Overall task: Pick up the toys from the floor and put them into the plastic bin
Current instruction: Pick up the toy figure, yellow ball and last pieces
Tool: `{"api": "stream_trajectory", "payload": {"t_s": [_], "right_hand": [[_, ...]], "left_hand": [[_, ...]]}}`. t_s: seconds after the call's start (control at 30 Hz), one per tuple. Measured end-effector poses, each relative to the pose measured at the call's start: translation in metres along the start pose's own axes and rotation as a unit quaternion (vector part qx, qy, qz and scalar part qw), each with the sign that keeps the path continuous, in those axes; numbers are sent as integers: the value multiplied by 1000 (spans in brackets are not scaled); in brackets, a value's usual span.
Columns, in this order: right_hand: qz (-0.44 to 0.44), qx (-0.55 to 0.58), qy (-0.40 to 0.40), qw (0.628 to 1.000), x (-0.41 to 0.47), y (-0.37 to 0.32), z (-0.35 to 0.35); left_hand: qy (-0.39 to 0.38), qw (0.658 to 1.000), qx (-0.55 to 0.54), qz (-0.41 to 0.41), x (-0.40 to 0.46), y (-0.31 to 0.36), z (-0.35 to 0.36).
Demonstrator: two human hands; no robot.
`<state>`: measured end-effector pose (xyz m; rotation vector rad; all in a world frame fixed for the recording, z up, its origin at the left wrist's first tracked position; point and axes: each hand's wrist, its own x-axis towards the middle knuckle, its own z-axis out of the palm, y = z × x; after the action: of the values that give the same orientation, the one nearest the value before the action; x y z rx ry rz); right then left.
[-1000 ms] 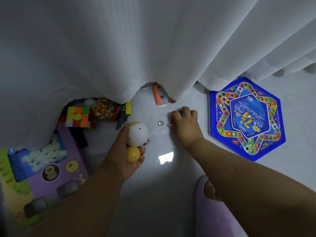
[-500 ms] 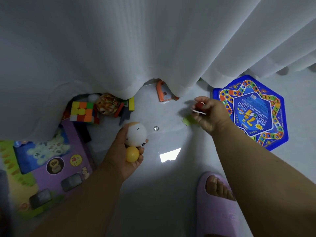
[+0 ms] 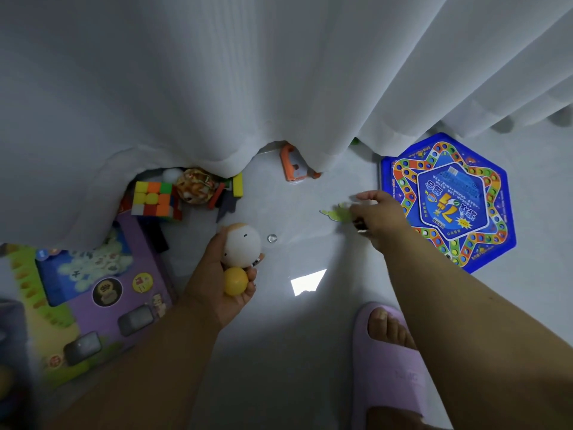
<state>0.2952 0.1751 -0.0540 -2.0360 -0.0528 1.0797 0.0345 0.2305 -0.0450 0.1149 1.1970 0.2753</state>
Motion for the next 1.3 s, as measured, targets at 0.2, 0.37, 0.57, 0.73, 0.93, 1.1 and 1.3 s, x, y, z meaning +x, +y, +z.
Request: {"api": "stream_trajectory", "payload": {"t_s": [0.2, 0.37, 0.57, 0.73, 0.93, 1.1, 1.3], "right_hand": [[-143, -401, 21, 905, -10, 21, 22], [-175, -371, 23, 912, -9, 29, 21], [-153, -374, 19, 915, -8, 20, 28], [-147, -384, 21, 911, -7, 18, 31], [-171, -382, -1, 908, -8, 11, 33], [-177, -353, -48, 917, -18, 12, 41], [-253, -372, -96, 888, -42, 20, 85]], "left_hand": [[5, 1000, -5, -2, -3, -8, -6], [10, 1000, -18, 2, -5, -9, -15], [12, 1000, -21, 2, -4, -10, -20], [8, 1000, -24, -1, -2, -9, -22], [7, 999, -35, 3, -2, -6, -25], [14, 999, -46, 4, -4, -7, -33], [16, 998, -55, 9, -7, -7, -37]]}}
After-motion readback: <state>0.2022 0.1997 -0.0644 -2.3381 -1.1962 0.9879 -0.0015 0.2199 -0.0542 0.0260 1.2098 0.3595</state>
